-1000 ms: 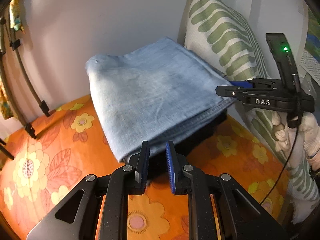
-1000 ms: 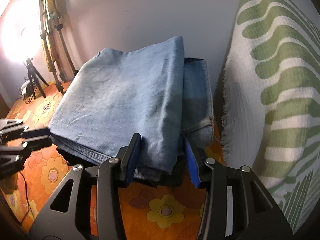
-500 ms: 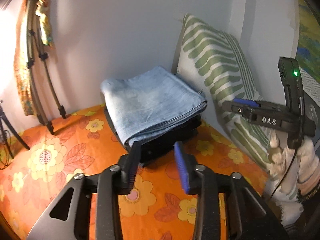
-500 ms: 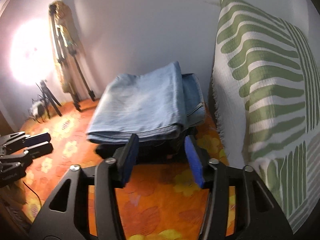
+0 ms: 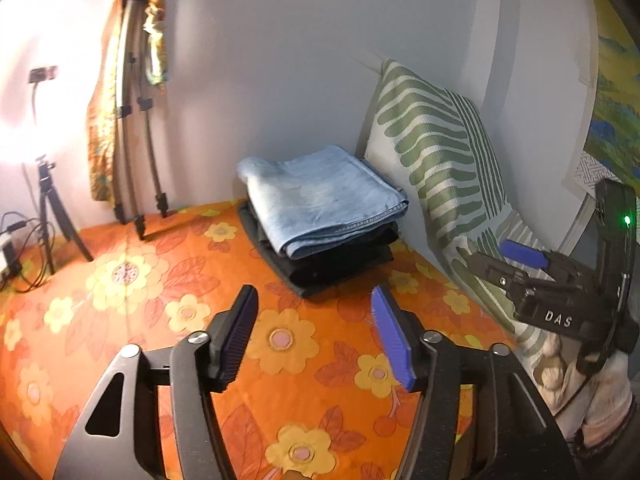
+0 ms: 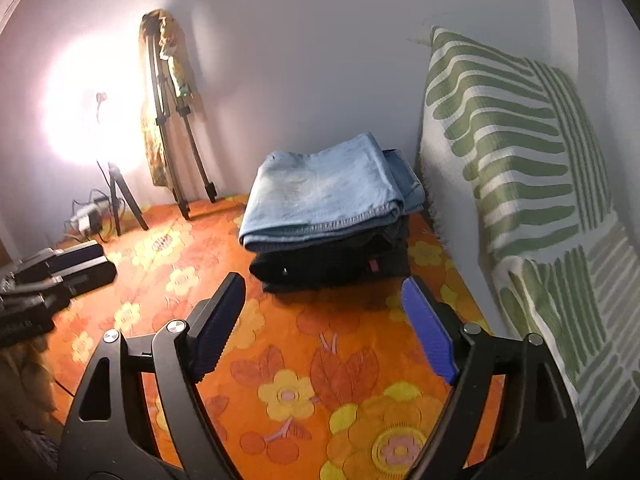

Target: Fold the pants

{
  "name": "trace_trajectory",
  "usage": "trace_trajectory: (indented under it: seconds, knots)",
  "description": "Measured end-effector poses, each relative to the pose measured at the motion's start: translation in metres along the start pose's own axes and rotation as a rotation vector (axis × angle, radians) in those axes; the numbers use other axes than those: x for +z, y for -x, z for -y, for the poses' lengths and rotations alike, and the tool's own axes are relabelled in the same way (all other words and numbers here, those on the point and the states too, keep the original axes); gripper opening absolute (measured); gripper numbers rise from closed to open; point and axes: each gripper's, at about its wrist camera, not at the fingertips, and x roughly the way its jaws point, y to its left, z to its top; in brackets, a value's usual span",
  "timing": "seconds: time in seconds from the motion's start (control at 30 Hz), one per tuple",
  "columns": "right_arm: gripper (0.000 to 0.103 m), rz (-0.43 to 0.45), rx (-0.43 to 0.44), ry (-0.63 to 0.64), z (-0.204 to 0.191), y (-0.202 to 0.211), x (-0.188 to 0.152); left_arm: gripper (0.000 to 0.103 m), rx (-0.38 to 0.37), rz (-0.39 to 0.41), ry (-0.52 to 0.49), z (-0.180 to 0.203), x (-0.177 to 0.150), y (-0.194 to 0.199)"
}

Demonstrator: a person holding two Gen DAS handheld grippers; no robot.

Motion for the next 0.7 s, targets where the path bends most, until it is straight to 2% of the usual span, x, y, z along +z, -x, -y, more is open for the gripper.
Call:
trace_trajectory:
  seconds: [0.13, 0.3, 0.4, 0.57, 0.7]
  knots:
    - [0.089, 0.015, -0.024, -0.057, -0.005, 0.014, -0.015, 0.062, 0.014, -0.011, 0.024, -0.008, -0.016, 0.011]
    - [0.094, 0.042, -0.065, -0.063, -0.015, 0.021, -0.029, 0.064, 0.036, -0.045, 0.047, -0.016, -0.036, 0.015]
    - [0.097, 0.050, -0.084, -0.070, -0.018, 0.017, -0.038, 0.069, 0.056, -0.047, 0.049, -0.018, -0.045, 0.014]
    - [0.099, 0.022, -0.134, -0.044, -0.024, 0.001, -0.047, 0.069, 0.099, -0.056, 0.003, -0.018, -0.058, 0.014]
    - [0.100, 0.027, -0.142, -0.046, -0.025, 0.001, -0.049, 0.069, 0.093, -0.074, 0.022, -0.022, -0.064, 0.014]
